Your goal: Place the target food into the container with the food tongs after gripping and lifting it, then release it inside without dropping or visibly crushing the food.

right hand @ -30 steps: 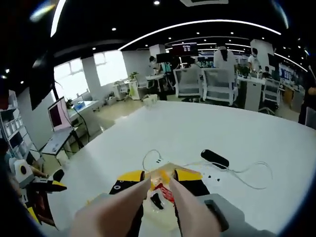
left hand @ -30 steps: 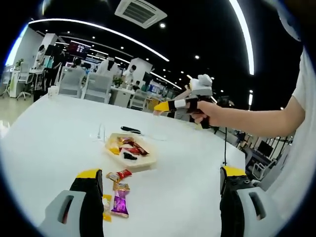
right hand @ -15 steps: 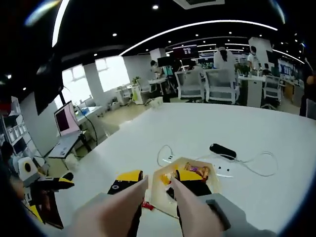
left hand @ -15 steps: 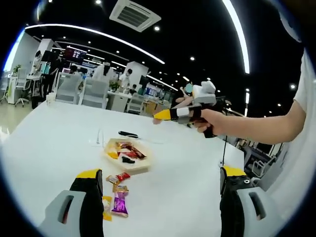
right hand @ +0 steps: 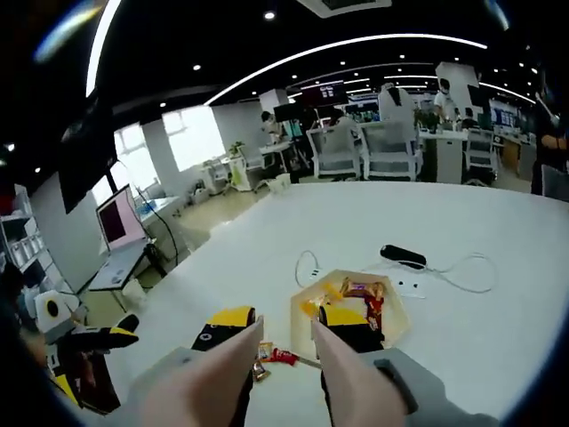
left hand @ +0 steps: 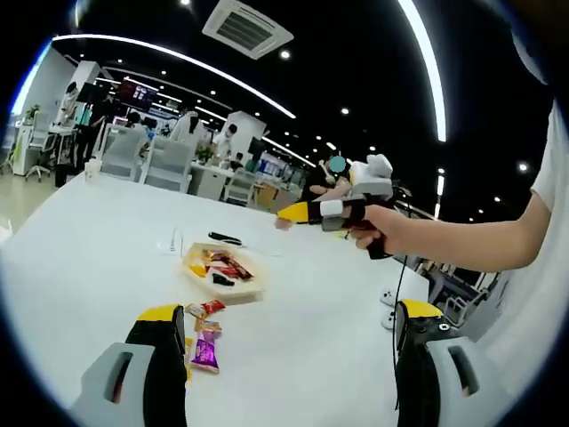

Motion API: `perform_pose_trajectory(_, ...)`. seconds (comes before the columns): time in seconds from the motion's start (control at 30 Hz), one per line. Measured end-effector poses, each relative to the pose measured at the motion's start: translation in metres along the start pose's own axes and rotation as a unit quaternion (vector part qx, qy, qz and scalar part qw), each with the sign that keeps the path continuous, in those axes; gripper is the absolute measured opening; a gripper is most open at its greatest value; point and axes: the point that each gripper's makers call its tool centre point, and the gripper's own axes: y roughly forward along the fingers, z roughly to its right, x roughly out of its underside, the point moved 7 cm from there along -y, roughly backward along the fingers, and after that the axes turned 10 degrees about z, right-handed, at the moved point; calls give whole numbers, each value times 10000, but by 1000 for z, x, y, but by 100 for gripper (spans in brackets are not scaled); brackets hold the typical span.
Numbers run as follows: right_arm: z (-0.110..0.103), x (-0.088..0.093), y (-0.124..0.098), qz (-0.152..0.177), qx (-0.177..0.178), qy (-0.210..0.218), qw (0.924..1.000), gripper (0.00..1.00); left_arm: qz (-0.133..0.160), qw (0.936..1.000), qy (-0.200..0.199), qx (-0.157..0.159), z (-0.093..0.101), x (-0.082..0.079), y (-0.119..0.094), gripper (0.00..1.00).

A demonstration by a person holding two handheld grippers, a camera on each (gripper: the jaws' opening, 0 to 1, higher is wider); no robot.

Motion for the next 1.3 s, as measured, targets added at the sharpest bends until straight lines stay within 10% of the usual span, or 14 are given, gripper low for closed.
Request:
perform_pose_trajectory(0.43,-2,21,-34,220,310,290,9989,28,-392,9990,78,221,-6,16,-14,99)
perform_pose_trajectory(1.3,2,44,-42,30,347,199,9992,29,41,9999,1,-128,-19,16,-13,99)
